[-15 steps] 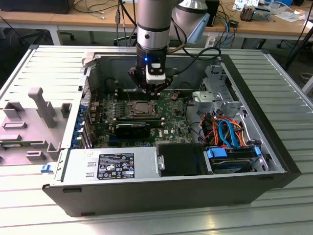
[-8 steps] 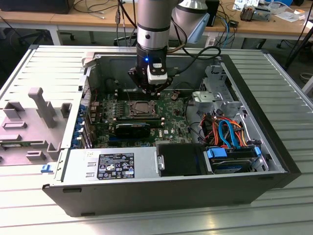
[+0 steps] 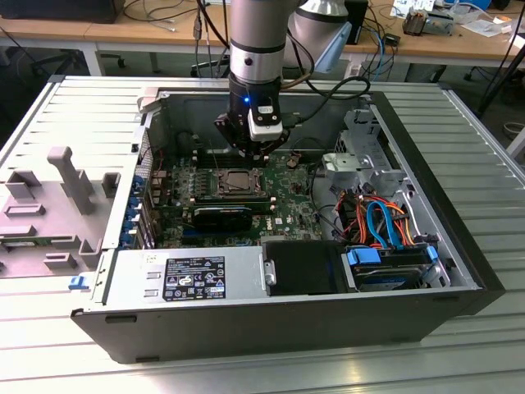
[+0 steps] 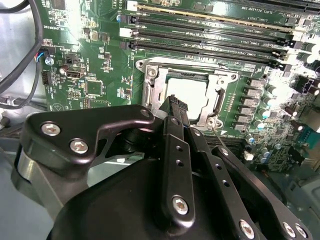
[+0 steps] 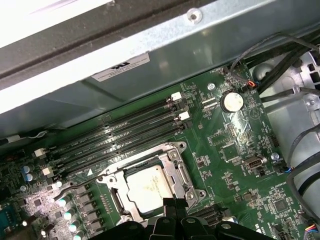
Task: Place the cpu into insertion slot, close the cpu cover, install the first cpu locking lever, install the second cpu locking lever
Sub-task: 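Install the first cpu locking lever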
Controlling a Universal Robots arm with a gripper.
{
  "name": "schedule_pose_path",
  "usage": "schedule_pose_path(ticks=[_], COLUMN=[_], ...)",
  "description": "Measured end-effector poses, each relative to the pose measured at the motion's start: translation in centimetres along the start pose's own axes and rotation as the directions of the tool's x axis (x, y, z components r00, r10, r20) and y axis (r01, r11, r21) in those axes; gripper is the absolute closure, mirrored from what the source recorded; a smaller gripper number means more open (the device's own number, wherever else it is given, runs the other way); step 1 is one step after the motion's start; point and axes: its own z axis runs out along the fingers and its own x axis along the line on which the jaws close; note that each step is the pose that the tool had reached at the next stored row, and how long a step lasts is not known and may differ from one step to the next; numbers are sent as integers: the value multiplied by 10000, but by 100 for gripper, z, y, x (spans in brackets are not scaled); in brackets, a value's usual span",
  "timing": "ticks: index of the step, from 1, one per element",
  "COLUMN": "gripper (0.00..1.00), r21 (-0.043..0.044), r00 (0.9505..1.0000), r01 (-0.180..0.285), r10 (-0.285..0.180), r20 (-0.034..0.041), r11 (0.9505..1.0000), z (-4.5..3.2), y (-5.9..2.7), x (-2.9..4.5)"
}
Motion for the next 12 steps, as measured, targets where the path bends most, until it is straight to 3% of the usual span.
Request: schedule_pose_path(ticks=[12], gripper=[89], r21=[-3], r00=[9990], r01=[455], r10=[-455], r20=[19], r11=[9990], z=[0], y=[0], x=[0])
